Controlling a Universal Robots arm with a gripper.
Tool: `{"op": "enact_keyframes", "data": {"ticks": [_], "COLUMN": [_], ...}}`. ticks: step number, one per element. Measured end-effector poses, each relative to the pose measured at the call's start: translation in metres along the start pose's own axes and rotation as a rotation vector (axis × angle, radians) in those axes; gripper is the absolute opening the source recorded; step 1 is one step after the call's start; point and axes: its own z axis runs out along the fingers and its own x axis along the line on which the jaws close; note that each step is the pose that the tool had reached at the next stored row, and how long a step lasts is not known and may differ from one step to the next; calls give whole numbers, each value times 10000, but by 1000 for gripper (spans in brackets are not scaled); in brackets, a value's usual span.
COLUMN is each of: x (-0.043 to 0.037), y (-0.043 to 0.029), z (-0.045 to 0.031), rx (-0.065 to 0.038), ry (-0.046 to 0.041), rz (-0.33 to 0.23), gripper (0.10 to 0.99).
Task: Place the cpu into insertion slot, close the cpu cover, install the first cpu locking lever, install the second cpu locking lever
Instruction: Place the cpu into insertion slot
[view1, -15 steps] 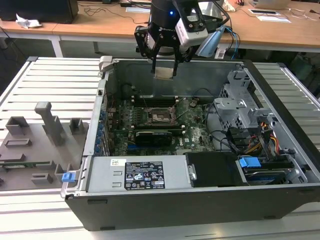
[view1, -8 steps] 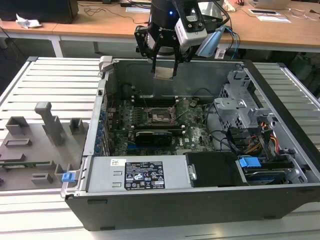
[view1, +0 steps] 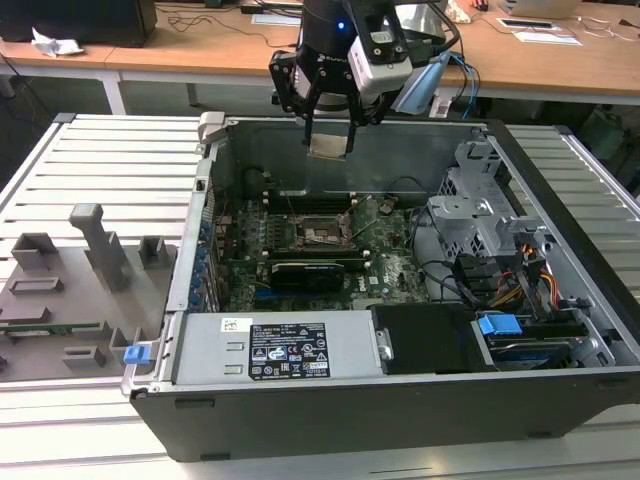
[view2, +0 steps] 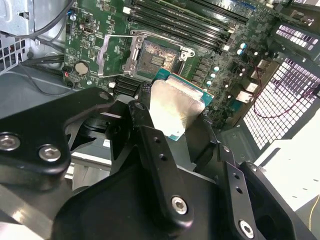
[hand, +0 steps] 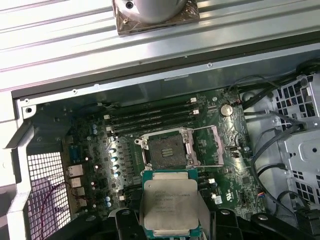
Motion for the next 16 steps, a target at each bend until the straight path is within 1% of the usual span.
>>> {"op": "enact_keyframes", "data": {"ticks": [16], "x": [0], "y": [0], "z": [0], "rx": [-9], "ry": [-46], "rz": [510], "gripper": [525]}}
